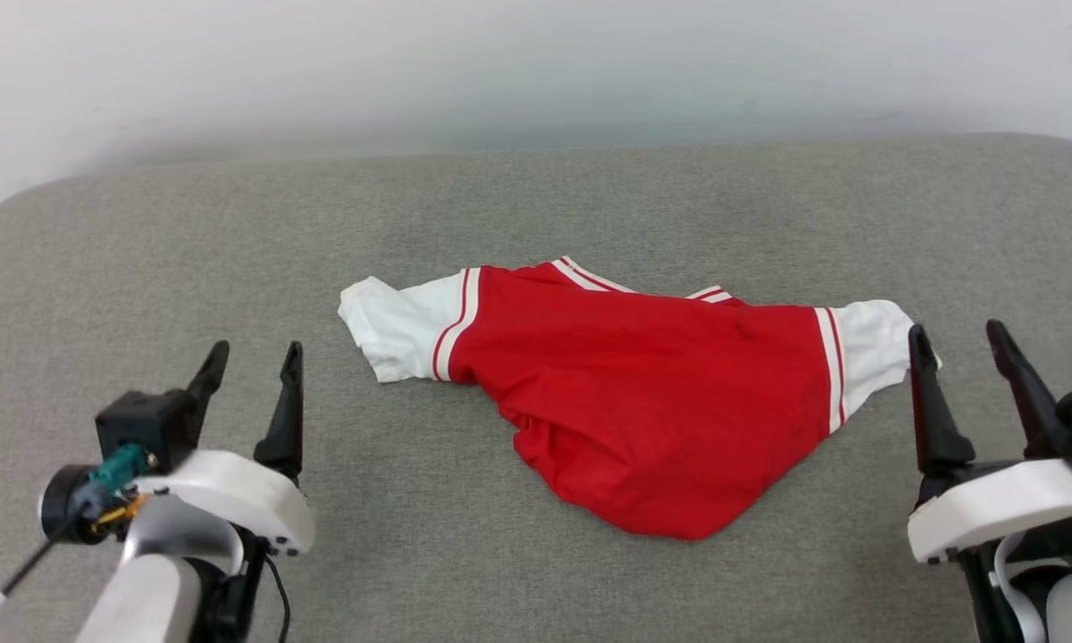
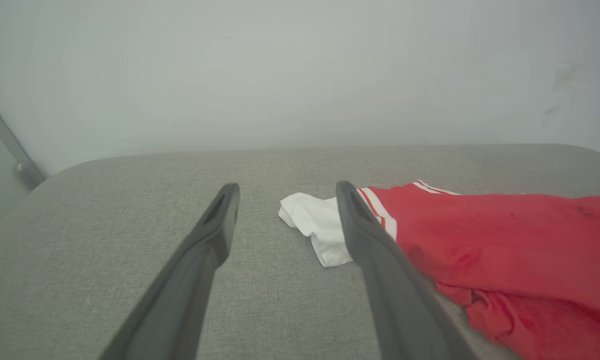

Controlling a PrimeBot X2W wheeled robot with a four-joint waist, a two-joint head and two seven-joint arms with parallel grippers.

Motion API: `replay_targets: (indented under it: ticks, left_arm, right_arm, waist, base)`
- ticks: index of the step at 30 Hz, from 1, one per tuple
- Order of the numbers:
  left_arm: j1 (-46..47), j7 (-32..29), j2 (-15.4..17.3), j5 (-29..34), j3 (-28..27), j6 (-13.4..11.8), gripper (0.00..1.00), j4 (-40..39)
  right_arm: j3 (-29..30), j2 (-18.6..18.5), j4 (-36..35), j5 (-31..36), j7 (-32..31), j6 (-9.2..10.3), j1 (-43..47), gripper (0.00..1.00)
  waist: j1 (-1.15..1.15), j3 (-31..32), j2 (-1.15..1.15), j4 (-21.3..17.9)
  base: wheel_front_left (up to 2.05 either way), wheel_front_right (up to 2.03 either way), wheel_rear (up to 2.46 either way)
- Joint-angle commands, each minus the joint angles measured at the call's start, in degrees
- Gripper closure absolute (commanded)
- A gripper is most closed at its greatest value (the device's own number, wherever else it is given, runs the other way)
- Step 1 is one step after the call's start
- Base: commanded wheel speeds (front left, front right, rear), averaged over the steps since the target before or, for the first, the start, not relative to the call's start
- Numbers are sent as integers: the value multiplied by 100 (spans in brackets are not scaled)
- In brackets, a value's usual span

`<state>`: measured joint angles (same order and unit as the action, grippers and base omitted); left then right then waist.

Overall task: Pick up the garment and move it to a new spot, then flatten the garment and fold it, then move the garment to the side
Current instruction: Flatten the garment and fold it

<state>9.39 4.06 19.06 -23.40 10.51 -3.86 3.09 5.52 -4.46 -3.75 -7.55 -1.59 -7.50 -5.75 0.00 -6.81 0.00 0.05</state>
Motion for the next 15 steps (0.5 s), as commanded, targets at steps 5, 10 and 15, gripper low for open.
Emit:
replay_targets:
  ticks: [5,10,15]
  left_arm:
    - [543,-868,384,-269,-64,245,0,-2]
    - [1313,-2081,720,-720,-54,557,0,216]
    - [2043,-3271,1021,-1170,50,839,0,648]
  right_arm:
    - [-279,114,-537,-51,-215,2,383,0]
    - [-488,150,-777,-108,-286,2,338,0]
    - [-585,161,-849,-159,-203,2,156,0]
  waist:
    - [0,-75,0,-231]
    - [0,-336,0,-484]
    - [0,-730,0,-728]
  base:
    - [0,0,0]
    - [0,0,0]
    - [0,0,0]
